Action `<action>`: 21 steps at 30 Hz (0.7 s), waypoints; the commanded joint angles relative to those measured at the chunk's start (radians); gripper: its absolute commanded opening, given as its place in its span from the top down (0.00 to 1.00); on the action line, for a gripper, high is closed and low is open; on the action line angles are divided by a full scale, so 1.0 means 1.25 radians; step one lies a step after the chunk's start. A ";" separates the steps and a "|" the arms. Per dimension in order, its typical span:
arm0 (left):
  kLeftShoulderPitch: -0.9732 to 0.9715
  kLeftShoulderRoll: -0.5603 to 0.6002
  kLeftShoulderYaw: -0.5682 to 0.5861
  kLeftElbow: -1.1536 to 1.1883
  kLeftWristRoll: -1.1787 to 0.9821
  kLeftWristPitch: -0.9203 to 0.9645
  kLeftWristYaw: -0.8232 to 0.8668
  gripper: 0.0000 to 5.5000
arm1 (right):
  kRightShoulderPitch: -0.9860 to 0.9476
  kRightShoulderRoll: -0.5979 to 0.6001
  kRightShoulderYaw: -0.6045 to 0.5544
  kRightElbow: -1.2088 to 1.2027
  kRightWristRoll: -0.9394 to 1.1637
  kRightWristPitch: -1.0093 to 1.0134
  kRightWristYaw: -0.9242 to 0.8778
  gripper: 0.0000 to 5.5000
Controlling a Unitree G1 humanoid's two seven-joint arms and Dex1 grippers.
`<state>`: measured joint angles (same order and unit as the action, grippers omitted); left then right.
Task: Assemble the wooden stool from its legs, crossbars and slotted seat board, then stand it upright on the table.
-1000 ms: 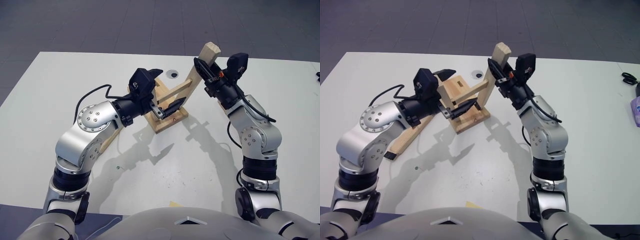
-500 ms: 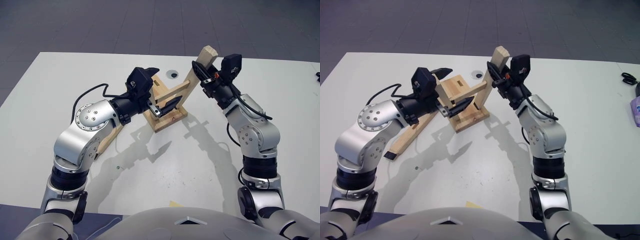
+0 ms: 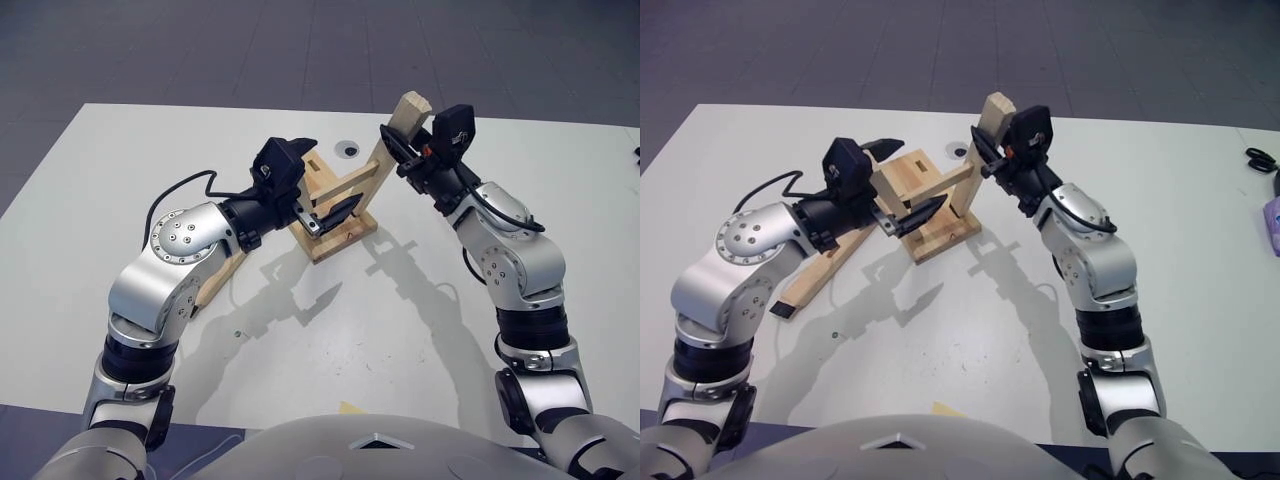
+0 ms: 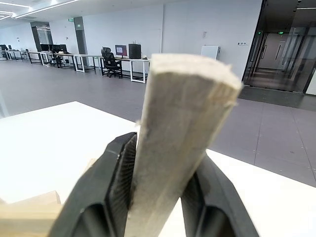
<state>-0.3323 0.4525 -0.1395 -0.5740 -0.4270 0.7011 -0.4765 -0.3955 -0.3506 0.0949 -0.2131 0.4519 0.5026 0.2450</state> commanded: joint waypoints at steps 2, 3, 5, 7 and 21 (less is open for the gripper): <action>-0.025 -0.004 0.018 0.033 0.020 0.011 0.023 0.02 | 0.141 -0.018 0.050 0.073 -0.117 0.019 -0.048 0.79; -0.026 -0.003 0.025 0.033 0.019 0.009 0.027 0.02 | 0.150 -0.018 0.044 0.066 -0.115 0.006 -0.054 0.79; -0.030 -0.005 0.040 0.037 0.015 0.009 0.034 0.02 | 0.170 -0.019 0.034 0.054 -0.109 -0.008 -0.063 0.79; -0.033 -0.003 0.053 0.037 0.011 0.009 0.036 0.02 | 0.191 -0.021 0.023 0.040 -0.112 -0.020 -0.076 0.79; -0.049 0.021 0.119 0.044 0.008 0.019 0.042 0.02 | 0.311 -0.037 -0.016 -0.143 -0.139 0.026 -0.205 0.79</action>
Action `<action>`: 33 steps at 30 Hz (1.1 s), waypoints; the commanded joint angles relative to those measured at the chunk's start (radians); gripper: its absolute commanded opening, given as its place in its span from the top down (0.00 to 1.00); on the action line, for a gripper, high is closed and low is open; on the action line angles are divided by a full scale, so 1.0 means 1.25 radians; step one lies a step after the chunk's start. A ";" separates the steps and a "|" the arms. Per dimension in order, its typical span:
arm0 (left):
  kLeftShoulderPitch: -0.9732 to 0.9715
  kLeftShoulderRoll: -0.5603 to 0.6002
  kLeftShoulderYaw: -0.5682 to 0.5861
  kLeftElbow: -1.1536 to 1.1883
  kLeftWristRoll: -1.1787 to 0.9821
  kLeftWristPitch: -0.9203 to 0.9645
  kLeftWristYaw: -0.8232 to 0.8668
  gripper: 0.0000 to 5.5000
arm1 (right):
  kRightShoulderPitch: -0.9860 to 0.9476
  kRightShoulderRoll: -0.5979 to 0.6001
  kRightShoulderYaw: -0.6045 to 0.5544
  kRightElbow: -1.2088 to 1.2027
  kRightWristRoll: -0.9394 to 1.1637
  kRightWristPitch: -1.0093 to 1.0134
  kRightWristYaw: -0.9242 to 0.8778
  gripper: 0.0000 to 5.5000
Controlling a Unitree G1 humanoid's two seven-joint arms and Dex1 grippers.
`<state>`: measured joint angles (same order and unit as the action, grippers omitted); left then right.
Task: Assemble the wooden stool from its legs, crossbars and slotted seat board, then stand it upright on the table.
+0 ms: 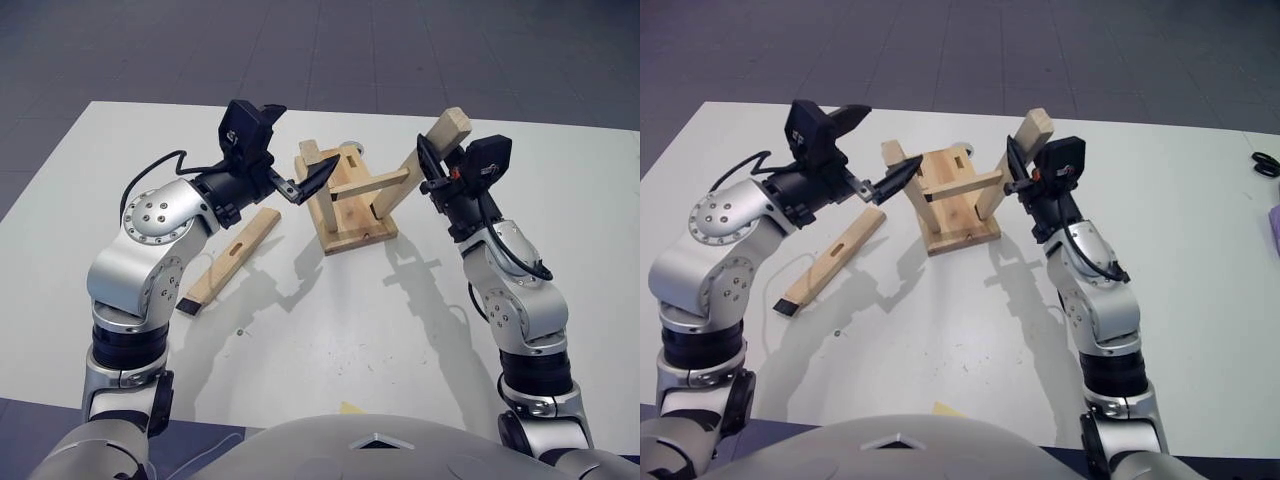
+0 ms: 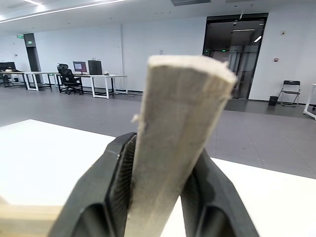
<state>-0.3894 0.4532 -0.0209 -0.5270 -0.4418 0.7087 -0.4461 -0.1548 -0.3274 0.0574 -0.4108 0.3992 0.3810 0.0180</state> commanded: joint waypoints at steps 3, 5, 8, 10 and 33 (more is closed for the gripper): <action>-0.003 0.017 0.010 -0.003 0.021 0.015 0.019 0.02 | 0.140 -0.055 0.021 -0.026 -0.092 0.142 -0.038 0.79; -0.005 0.018 0.012 -0.004 0.022 0.016 0.020 0.02 | 0.146 -0.058 0.020 -0.043 -0.089 0.152 -0.045 0.79; -0.011 0.022 0.028 0.008 0.027 0.015 0.028 0.02 | 0.133 -0.053 0.011 -0.052 -0.082 0.155 -0.053 0.79; -0.008 0.025 0.033 0.012 0.024 0.018 0.026 0.02 | 0.111 -0.040 -0.003 -0.049 -0.074 0.137 -0.055 0.69; -0.003 -0.006 -0.005 -0.005 0.022 0.025 0.037 0.02 | -0.048 0.055 -0.114 -0.081 -0.097 0.014 0.001 0.02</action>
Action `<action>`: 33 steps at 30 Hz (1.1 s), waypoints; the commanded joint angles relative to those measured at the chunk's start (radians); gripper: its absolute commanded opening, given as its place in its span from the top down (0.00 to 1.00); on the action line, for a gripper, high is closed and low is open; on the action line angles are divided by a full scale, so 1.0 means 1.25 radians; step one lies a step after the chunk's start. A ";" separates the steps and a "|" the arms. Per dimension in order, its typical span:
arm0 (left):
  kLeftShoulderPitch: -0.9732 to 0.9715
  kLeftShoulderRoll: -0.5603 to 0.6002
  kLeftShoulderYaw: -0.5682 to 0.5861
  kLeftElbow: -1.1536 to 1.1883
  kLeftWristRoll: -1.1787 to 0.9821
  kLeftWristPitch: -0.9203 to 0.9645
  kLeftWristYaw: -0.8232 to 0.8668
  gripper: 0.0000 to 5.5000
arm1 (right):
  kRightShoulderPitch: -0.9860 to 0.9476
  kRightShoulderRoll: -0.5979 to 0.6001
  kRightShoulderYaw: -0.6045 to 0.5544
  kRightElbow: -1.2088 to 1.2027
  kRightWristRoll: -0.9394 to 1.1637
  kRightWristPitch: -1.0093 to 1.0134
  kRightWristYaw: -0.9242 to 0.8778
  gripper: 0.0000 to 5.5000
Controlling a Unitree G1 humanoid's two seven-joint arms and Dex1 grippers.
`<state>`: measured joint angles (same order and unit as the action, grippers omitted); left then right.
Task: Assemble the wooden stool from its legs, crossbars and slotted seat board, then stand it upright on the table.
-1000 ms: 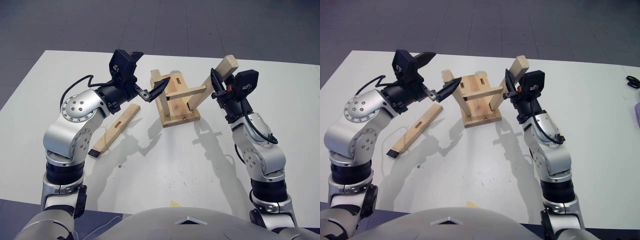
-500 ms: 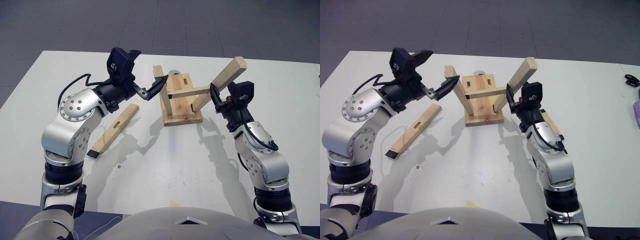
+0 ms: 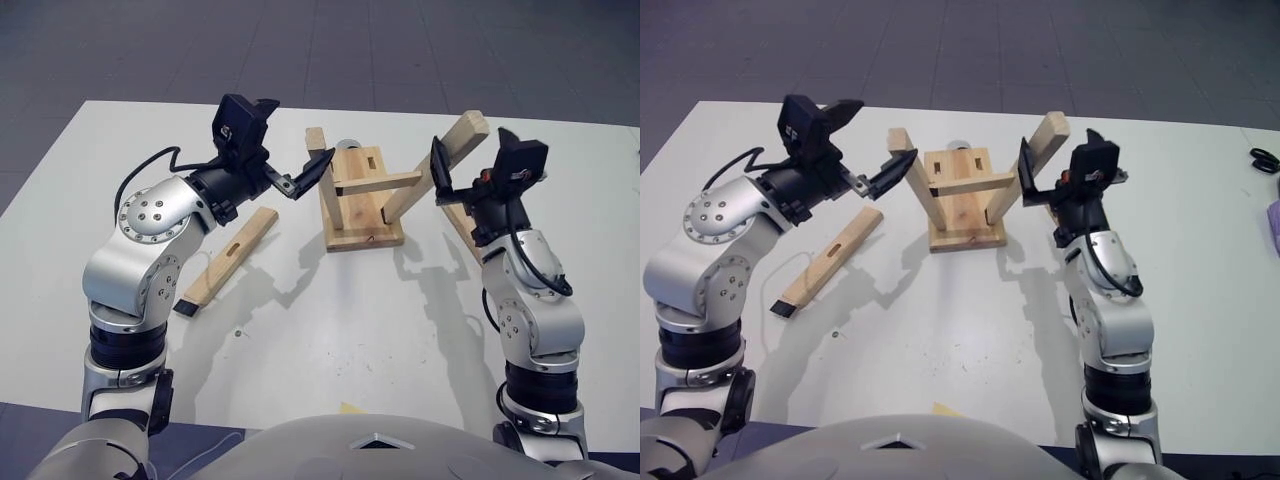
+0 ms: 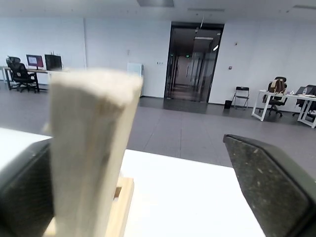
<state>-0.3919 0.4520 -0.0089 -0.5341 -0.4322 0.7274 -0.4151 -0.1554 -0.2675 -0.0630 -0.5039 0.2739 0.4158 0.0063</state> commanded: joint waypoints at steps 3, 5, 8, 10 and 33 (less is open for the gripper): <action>0.000 -0.011 -0.022 -0.003 0.012 0.009 0.013 0.02 | -0.073 0.007 -0.025 0.009 -0.010 -0.022 0.016 0.02; -0.002 -0.012 -0.027 -0.001 0.014 0.008 0.014 0.02 | -0.092 0.010 -0.031 0.019 -0.015 -0.027 0.016 0.02; -0.009 -0.012 -0.033 0.007 0.016 0.004 0.011 0.02 | -0.130 0.018 -0.044 0.034 -0.017 -0.035 0.008 0.02; -0.013 -0.013 -0.031 0.011 0.015 0.002 0.010 0.02 | -0.162 0.019 -0.066 0.062 -0.018 -0.048 0.002 0.02; -0.233 -0.110 0.287 0.135 -0.239 0.048 0.282 0.02 | -0.463 0.031 -0.225 0.163 0.279 0.045 -0.008 0.02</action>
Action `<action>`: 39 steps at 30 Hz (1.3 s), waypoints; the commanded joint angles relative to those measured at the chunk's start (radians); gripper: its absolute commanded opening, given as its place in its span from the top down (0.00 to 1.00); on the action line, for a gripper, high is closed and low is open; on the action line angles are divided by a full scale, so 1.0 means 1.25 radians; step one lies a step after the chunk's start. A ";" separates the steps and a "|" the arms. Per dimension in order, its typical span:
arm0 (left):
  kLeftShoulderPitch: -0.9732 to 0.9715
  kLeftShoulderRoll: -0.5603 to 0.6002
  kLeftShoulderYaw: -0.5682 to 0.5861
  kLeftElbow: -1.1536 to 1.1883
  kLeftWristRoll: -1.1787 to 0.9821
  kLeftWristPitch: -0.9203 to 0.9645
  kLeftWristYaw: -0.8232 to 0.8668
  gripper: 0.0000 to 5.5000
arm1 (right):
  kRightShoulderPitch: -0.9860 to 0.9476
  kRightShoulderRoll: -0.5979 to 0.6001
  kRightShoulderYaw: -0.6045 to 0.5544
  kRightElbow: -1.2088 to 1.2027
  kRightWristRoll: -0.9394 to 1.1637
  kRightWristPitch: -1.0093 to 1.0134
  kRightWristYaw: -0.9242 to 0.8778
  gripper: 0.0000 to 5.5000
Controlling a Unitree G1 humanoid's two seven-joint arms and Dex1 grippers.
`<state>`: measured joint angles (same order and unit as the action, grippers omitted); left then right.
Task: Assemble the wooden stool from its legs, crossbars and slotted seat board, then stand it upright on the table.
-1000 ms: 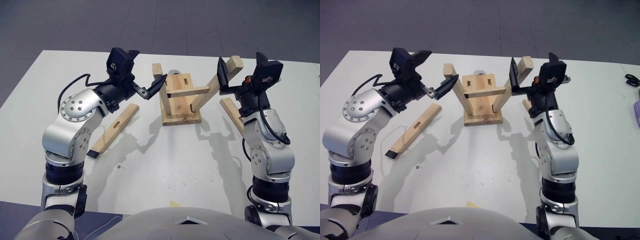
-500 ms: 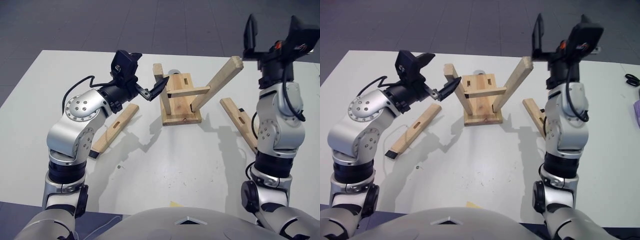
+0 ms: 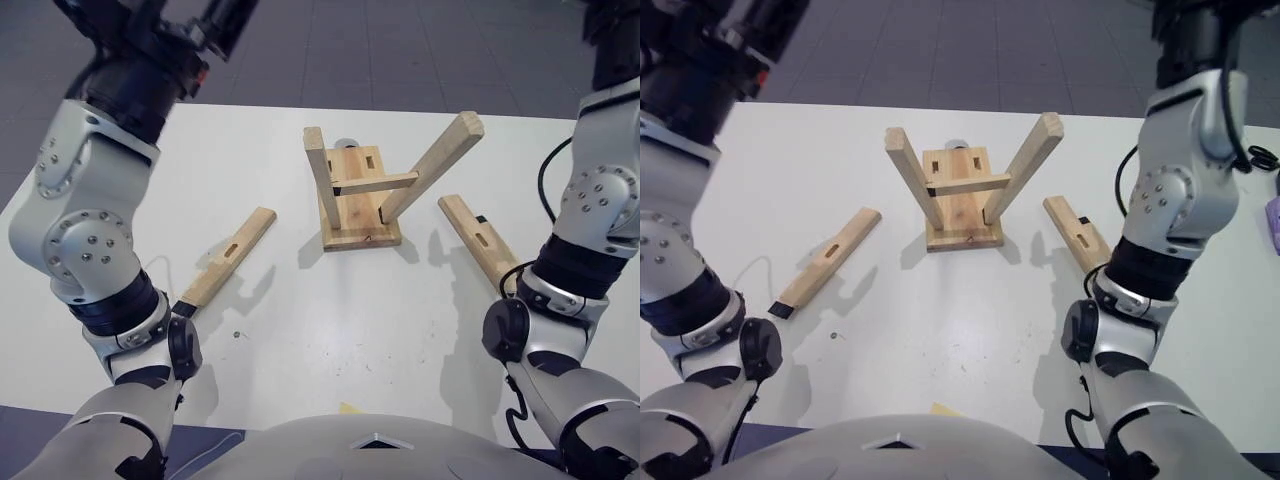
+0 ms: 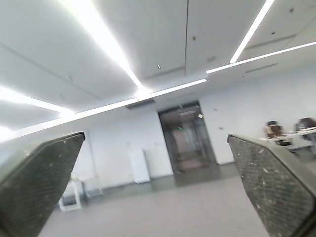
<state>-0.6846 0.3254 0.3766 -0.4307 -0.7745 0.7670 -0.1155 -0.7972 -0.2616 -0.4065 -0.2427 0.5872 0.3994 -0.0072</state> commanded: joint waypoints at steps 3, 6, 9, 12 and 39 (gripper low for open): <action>0.016 -0.002 -0.064 0.082 0.061 0.015 0.037 0.02 | 0.233 0.054 0.188 -0.022 -0.028 0.092 0.049 0.02; 0.013 0.010 -0.094 0.128 0.084 0.013 0.018 0.02 | 0.379 0.048 0.315 0.054 -0.117 0.099 0.086 0.02; 0.010 0.015 -0.105 0.143 0.084 0.015 -0.001 0.02 | 0.399 0.066 0.317 0.049 -0.130 0.069 0.089 0.02; 0.015 0.014 -0.121 0.153 0.092 0.013 -0.010 0.02 | 0.367 0.100 0.290 0.038 -0.110 0.044 0.074 0.02; 0.313 -0.005 -0.206 0.085 0.484 0.008 0.197 0.02 | 0.530 0.172 0.044 -0.004 -0.193 -0.081 -0.158 0.02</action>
<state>-0.2406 0.3580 0.1608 -0.3206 -0.1784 0.7941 0.1432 -0.0903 -0.0517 -0.3609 -0.2709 0.3483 0.3113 -0.2108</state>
